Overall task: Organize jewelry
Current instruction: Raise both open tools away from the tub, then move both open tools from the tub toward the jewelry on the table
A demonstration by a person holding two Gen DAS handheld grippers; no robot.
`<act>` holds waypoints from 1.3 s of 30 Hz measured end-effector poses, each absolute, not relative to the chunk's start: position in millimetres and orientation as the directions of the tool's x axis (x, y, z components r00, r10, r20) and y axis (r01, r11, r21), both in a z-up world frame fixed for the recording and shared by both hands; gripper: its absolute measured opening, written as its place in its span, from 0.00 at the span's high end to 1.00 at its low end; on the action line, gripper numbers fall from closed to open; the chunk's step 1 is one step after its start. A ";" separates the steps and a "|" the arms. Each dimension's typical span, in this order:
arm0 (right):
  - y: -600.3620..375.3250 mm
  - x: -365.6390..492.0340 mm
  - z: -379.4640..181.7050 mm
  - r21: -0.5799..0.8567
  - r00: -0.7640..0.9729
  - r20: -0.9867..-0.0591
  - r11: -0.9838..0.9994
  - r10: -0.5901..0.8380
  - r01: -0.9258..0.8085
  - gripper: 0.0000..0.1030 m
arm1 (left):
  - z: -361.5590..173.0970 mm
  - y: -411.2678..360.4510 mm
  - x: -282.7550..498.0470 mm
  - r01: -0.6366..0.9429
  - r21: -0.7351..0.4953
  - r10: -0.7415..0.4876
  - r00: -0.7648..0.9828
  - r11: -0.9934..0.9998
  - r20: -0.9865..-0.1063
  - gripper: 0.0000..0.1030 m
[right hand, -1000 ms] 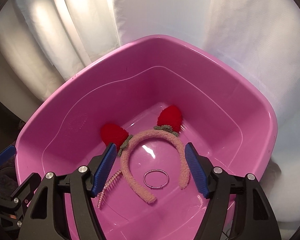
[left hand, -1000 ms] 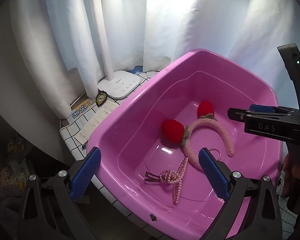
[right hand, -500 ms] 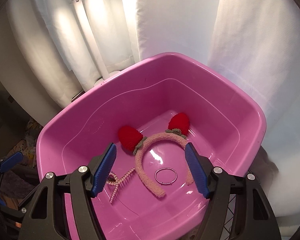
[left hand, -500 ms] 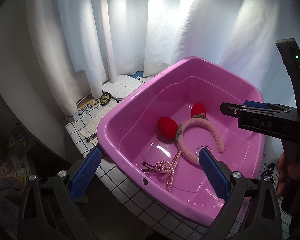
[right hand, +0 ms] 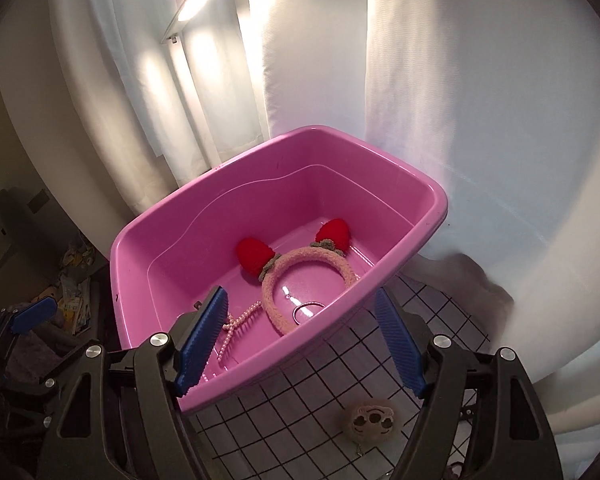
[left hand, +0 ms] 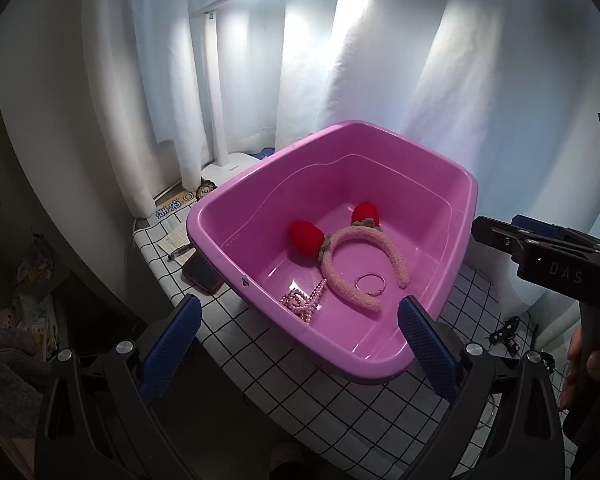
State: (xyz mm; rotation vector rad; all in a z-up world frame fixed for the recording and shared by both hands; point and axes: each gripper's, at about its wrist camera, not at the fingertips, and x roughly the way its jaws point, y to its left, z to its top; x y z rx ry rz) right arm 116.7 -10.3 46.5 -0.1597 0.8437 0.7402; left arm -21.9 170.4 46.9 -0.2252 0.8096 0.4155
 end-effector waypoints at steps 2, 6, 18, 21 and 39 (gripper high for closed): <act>-30.2 106.3 46.2 0.152 0.445 -0.723 0.750 0.529 -0.644 0.30 | 45.6 159.9 -28.7 -0.439 -0.047 0.262 0.615 0.897 -0.743 0.06; -73.6 83.6 40.7 0.159 0.459 -0.718 0.766 0.523 -0.623 0.29 | 41.7 135.6 -43.3 -0.431 -0.060 0.243 0.612 0.901 -0.753 0.06; -217.8 7.0 -12.1 0.177 0.496 -0.750 0.855 0.438 -0.488 0.27 | 4.8 56.3 -86.6 -0.372 -0.067 0.177 0.584 0.926 -0.792 0.06; -255.4 -9.8 -30.3 0.194 0.505 -0.756 0.879 0.417 -0.435 0.27 | -9.0 37.8 -95.0 -0.359 -0.073 0.158 0.574 0.931 -0.803 0.06; -327.9 -48.7 -91.8 0.256 0.525 -0.802 0.958 0.284 -0.127 0.27 | -63.1 -14.7 -89.0 -0.157 -0.089 0.010 0.542 0.984 -0.840 0.06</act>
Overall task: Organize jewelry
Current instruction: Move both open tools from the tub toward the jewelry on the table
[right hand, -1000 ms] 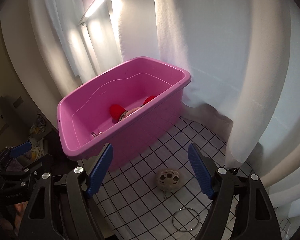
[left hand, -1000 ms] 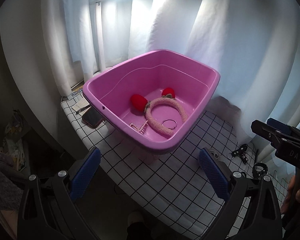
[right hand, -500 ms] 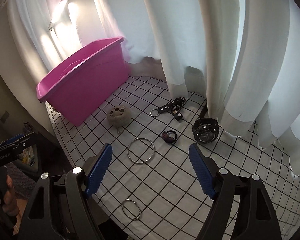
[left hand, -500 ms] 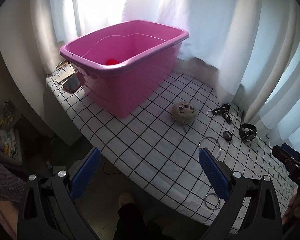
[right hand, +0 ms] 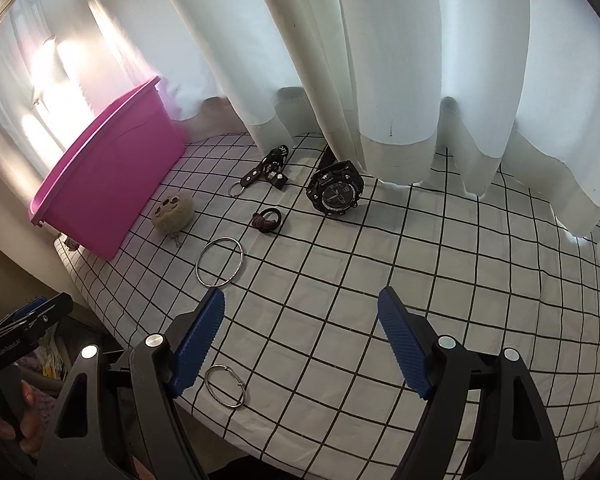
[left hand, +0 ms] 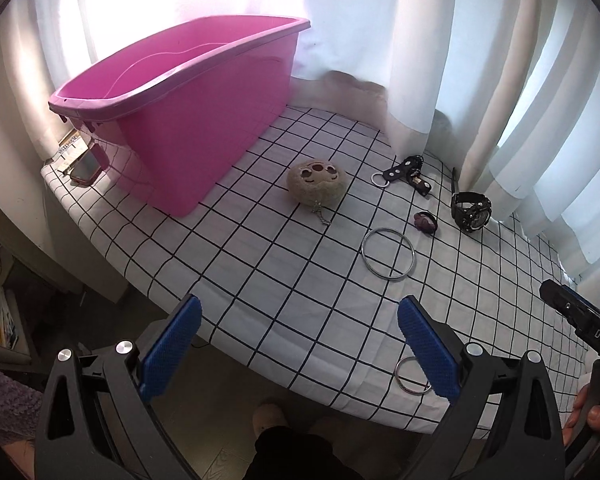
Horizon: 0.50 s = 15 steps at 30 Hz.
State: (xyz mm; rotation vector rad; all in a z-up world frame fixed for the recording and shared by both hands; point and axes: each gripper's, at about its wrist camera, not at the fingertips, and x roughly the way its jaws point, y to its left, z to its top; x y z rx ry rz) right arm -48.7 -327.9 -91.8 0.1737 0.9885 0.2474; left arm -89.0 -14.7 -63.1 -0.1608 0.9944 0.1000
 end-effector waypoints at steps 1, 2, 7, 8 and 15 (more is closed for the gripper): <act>-327.2 -50.1 -93.2 0.245 0.527 -0.806 0.962 0.270 -0.119 0.27 | -66.9 -16.0 -88.6 -0.151 -0.092 0.004 0.538 0.984 -0.843 0.06; -327.0 -51.8 -94.0 0.240 0.532 -0.805 0.964 0.263 -0.114 0.27 | -70.7 -17.3 -89.0 -0.144 -0.094 -0.002 0.537 0.985 -0.844 0.06; -328.1 -49.0 -97.4 0.201 0.528 -0.816 0.971 0.237 -0.126 0.27 | -87.8 -27.3 -91.9 -0.142 -0.098 -0.014 0.502 0.985 -0.865 0.06; -329.9 -46.9 -97.0 0.195 0.531 -0.814 0.972 0.235 -0.131 0.27 | -90.4 -29.6 -93.2 -0.147 -0.103 -0.016 0.499 0.984 -0.867 0.06; -344.8 -18.4 -101.6 0.163 0.525 -0.808 0.957 0.269 -0.240 0.27 | -106.0 -52.2 -104.4 -0.262 -0.105 0.036 0.485 0.959 -0.874 0.06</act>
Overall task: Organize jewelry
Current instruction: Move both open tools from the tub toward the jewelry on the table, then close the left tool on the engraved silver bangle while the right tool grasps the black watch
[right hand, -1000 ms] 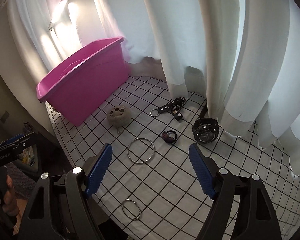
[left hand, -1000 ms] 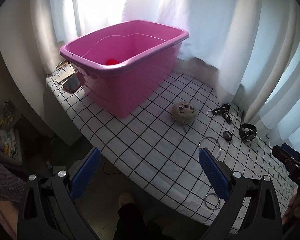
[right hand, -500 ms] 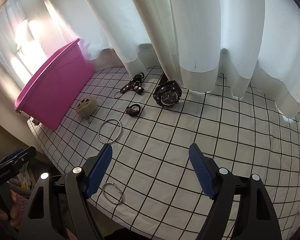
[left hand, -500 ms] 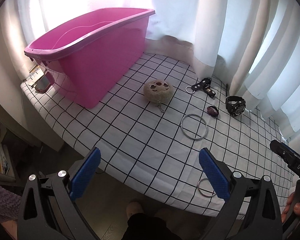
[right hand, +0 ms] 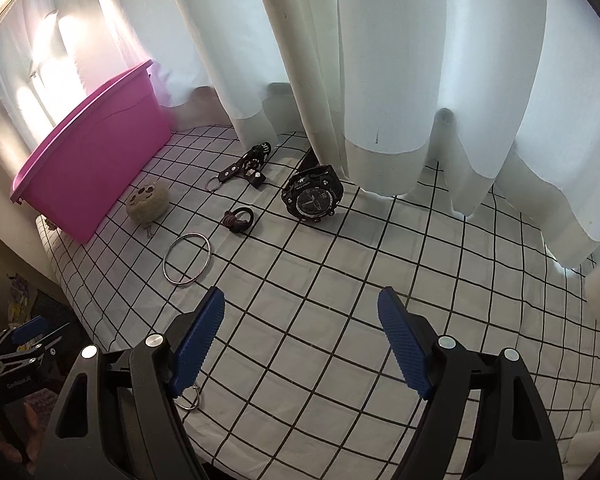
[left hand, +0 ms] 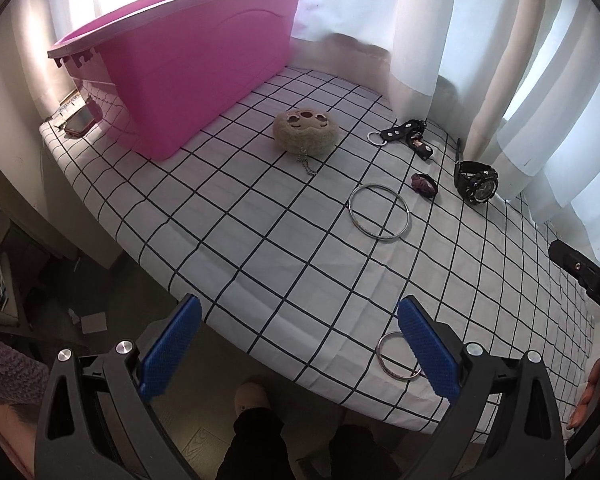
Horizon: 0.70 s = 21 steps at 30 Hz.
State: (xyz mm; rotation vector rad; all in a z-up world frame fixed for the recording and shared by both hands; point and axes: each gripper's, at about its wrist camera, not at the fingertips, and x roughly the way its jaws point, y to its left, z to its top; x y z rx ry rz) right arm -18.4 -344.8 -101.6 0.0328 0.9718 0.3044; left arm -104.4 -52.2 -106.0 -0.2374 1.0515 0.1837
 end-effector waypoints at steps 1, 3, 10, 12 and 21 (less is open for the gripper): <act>-347.5 -12.3 -104.1 0.166 0.517 -0.806 0.949 0.288 -0.269 0.27 | -109.1 -56.5 -107.1 -0.293 -0.104 0.052 0.480 0.951 -0.876 0.06; -351.7 -0.9 -110.4 0.168 0.502 -0.802 0.929 0.324 -0.331 0.27 | -113.8 -66.7 -113.5 -0.366 -0.095 0.095 0.470 0.926 -0.878 0.06; -369.5 35.6 -135.2 0.180 0.437 -0.798 0.856 0.415 -0.485 0.27 | -132.3 -114.6 -139.9 -0.550 -0.055 0.213 0.413 0.833 -0.886 0.06; -372.1 41.3 -140.4 0.184 0.423 -0.798 0.841 0.431 -0.509 0.27 | -136.7 -124.7 -143.4 -0.582 -0.066 0.217 0.404 0.810 -0.889 0.06; -377.3 60.5 -169.6 0.171 0.421 -0.786 0.815 0.452 -0.554 0.27 | -165.8 -163.4 -139.9 -0.634 -0.058 0.272 0.411 0.771 -0.870 0.06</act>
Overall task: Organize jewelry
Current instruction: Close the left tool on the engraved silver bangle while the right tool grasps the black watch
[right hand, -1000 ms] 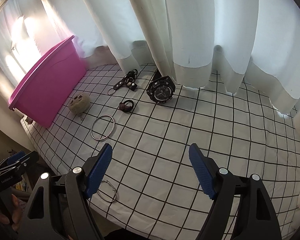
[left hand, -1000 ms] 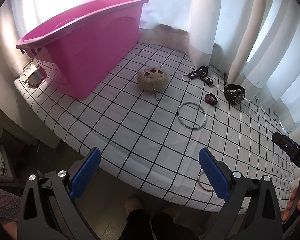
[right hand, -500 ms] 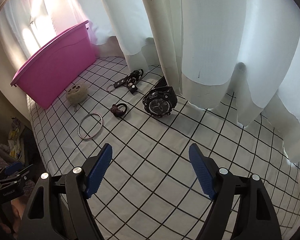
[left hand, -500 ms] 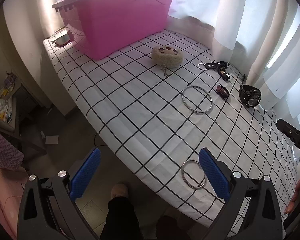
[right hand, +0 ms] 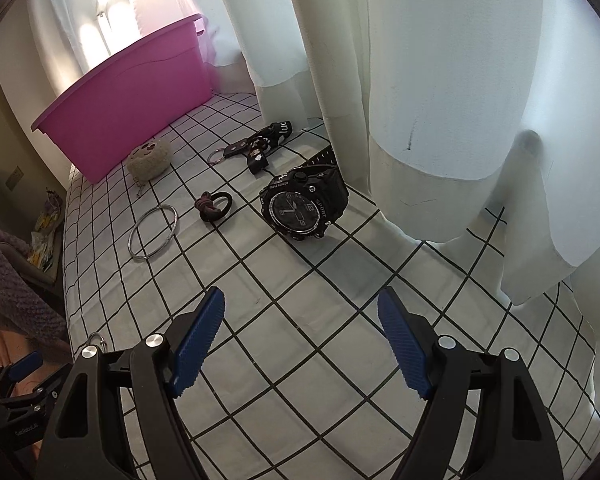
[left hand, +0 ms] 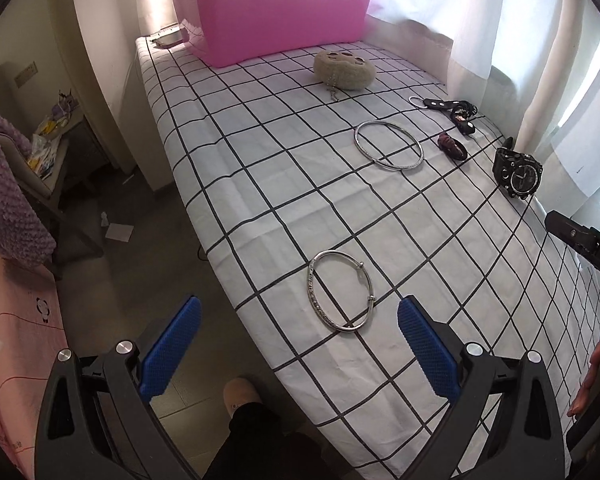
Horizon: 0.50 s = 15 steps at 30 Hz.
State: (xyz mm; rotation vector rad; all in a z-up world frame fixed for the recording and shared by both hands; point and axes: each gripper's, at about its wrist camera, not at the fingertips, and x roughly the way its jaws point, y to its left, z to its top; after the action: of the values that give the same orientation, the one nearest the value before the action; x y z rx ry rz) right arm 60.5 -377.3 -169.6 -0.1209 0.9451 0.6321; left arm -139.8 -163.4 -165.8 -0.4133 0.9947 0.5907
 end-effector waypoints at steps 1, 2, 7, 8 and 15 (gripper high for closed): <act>-377.3 62.3 -172.6 0.170 0.425 -0.783 0.813 0.455 -0.557 0.27 | -168.8 -167.3 -138.2 -0.636 -0.054 0.282 0.414 0.770 -0.865 0.06; -377.2 64.5 -176.0 0.169 0.426 -0.781 0.811 0.457 -0.561 0.27 | -171.3 -171.2 -136.4 -0.638 -0.046 0.293 0.415 0.769 -0.861 0.06; -377.1 75.0 -188.3 0.173 0.427 -0.774 0.805 0.468 -0.568 0.27 | -181.7 -184.0 -125.3 -0.645 -0.042 0.318 0.431 0.763 -0.844 0.06; -376.9 76.9 -189.7 0.173 0.428 -0.773 0.806 0.467 -0.566 0.27 | -183.9 -186.1 -122.0 -0.644 -0.041 0.318 0.431 0.764 -0.844 0.06; -369.4 83.2 -194.0 0.155 0.445 -0.763 0.802 0.469 -0.577 0.27 | -194.4 -190.0 -110.2 -0.644 -0.018 0.343 0.431 0.765 -0.834 0.06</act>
State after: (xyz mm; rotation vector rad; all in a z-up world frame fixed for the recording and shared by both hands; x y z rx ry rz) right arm 83.2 -369.4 -194.0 -0.1343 0.8997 0.6504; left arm -110.2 -190.0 -194.4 -0.3609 0.9390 0.6325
